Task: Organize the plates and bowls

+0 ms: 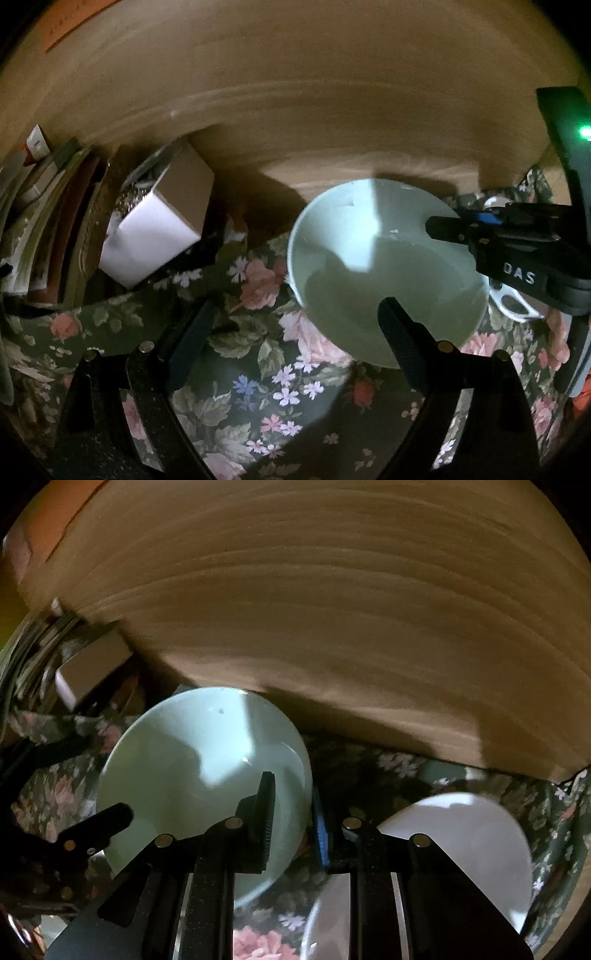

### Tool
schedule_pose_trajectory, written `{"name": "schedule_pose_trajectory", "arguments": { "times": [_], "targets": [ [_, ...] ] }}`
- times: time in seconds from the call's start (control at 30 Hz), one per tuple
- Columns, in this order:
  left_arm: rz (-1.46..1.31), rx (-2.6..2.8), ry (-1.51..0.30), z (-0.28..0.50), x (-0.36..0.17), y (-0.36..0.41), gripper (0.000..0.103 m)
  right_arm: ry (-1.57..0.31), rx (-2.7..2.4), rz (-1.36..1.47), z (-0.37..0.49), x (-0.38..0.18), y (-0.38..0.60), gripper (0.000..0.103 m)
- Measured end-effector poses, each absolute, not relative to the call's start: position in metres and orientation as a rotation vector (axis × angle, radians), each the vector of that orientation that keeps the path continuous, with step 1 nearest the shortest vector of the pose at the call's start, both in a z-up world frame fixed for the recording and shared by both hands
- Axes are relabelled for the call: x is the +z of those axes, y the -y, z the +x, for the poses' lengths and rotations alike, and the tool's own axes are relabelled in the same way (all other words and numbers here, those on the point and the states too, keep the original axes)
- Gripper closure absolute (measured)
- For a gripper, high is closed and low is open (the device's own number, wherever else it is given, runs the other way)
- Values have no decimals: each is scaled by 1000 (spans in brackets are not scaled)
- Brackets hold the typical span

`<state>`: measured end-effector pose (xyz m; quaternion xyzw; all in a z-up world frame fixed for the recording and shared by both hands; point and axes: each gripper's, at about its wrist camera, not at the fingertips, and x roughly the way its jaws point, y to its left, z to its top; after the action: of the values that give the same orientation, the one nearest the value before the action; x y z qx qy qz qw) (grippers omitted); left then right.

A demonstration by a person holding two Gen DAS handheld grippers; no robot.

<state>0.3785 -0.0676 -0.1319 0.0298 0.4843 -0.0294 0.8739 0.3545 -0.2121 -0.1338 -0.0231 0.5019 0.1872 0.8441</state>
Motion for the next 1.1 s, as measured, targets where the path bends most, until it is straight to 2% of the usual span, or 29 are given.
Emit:
{"name": "schedule_pose_trajectory", "arguments": {
  "times": [0.27,0.37,0.5,0.6,0.7,0.93,0.97,1.03,1.1],
  "targets": [
    [35,-52,-1058,374,-141,58,13,-1044,456,-73,318,-135,202,86],
    [13,-30,-1076,375,-145,50,23,-1038,488,-41,292,-128,202,86],
    [-14,-29,-1115,378,-153,40,42,-1034,519,-29,279,-125,203,86],
    [-15,-26,-1130,382,-162,36,51,-1027,503,-56,266,-122,198,85],
    [-24,-34,-1115,381,-163,33,54,-1028,494,-56,271,-122,190,84],
    [24,-37,-1096,375,-161,28,55,-1035,463,-27,303,-121,207,83],
    [23,-39,-1100,375,-160,26,55,-1027,457,-24,302,-121,208,86],
    [13,-50,-1112,378,-159,27,63,-1020,460,-11,298,-119,212,89],
    [18,-65,-1126,379,-163,36,67,-1020,476,0,294,-116,218,91]
  ]
}}
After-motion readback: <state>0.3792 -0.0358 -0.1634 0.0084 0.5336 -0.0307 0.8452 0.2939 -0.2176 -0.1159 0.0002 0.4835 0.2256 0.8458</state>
